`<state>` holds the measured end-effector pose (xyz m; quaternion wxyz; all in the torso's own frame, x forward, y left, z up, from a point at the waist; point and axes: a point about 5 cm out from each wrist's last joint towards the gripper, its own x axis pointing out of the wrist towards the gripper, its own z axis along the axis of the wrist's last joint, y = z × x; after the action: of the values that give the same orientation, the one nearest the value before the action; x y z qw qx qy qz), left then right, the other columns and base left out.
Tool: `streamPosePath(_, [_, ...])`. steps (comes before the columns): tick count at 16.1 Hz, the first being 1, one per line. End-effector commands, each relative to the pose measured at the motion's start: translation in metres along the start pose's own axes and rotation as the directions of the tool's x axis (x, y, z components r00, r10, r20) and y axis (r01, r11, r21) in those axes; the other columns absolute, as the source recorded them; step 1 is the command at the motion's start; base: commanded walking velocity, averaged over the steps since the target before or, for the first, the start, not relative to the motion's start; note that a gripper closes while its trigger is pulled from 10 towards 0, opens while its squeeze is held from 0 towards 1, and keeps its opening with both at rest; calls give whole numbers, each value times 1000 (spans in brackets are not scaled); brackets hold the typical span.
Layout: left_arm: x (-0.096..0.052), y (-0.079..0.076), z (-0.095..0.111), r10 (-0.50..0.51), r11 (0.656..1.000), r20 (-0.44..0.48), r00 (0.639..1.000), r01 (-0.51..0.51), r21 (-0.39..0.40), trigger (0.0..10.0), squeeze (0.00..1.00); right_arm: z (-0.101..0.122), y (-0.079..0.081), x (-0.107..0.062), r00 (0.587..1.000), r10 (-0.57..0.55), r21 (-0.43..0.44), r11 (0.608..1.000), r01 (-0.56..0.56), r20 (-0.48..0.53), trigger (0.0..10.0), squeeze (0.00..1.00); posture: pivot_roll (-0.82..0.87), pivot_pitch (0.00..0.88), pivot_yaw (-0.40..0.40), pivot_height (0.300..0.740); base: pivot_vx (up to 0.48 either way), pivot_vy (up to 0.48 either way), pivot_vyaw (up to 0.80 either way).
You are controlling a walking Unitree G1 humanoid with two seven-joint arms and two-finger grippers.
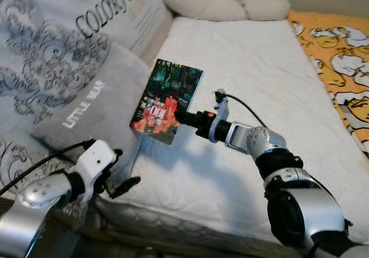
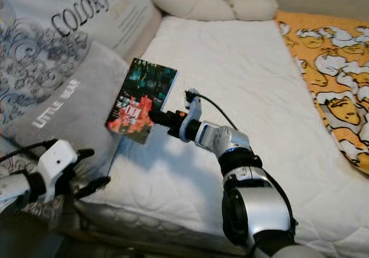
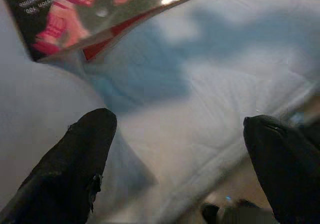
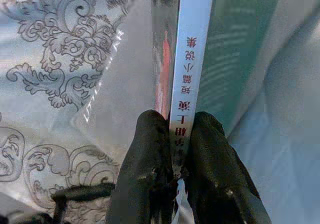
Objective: Clean up the room
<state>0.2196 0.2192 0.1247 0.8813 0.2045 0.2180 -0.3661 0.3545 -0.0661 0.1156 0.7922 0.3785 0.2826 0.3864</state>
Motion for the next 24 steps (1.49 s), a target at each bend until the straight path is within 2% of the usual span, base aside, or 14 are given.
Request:
streamPosePath(1, [-7,3,5,7,1000,6,1000,-7,10,10000,0,3,1,0,1000,18,20,1000,-18,19,10000,0,224,113,25,740,0,0,0])
streamPosePath(4, [-15,-3,6,-5,1000,-11,1000,5,8,10000,0,-19,-20,-5,995,-82,11,997,83,-60,10000,0,273,159,25,740,0,0,0])
streamPosePath(6, [-22,-8,7,-19,1000,-31,999,20,6,10000,0,-36,-39,-12,968,-233,-2,972,234,-97,10000,0,303,185,28,740,0,0,0])
streamPosePath(8, [-25,-13,7,-29,1000,-36,999,29,1,10000,0,-40,-47,-17,946,-306,-26,952,305,-105,10000,0,308,192,28,740,0,0,0])
streamPosePath(10, [-26,-18,8,-35,999,-42,999,34,-10,10000,0,-37,-57,-25,911,-399,-106,915,389,-100,10000,0,303,204,25,740,0,0,0])
streamPosePath(13, [-25,-21,9,-35,999,-41,999,34,-18,10000,0,-23,-61,-31,876,-480,-336,835,437,-53,10000,0,298,214,17,740,0,0,0])
streamPosePath(14, [-25,-22,9,-38,999,-39,999,37,-20,10000,0,-19,-63,-33,860,-509,-396,798,455,-39,10000,106,297,219,16,740,0,0,0])
streamPosePath(15, [-25,-24,10,-42,999,-37,998,41,-24,10000,0,-15,-63,-34,850,-526,-434,770,467,-19,10000,992,297,222,16,740,0,0,0])
streamPosePath(18, [-23,-28,12,-57,998,-31,998,56,-29,10000,0,-4,-62,-35,832,-552,-500,707,501,53,10000,1000,300,227,12,740,0,0,0])
streamPosePath(20, [-21,-30,15,-59,998,-26,998,58,-31,10000,0,6,-60,-36,811,-568,-525,653,546,136,10000,1000,298,226,9,740,0,0,0])
streamPosePath(22, [-19,-29,16,-58,998,-23,998,57,-33,10000,0,14,-58,-37,799,-571,-588,587,557,187,10000,1000,292,221,11,740,0,0,0])
streamPosePath(24, [-16,-29,17,-64,997,-17,998,63,-33,10000,0,27,-55,-40,799,-559,-616,554,560,223,10000,1000,282,207,17,740,0,0,0])
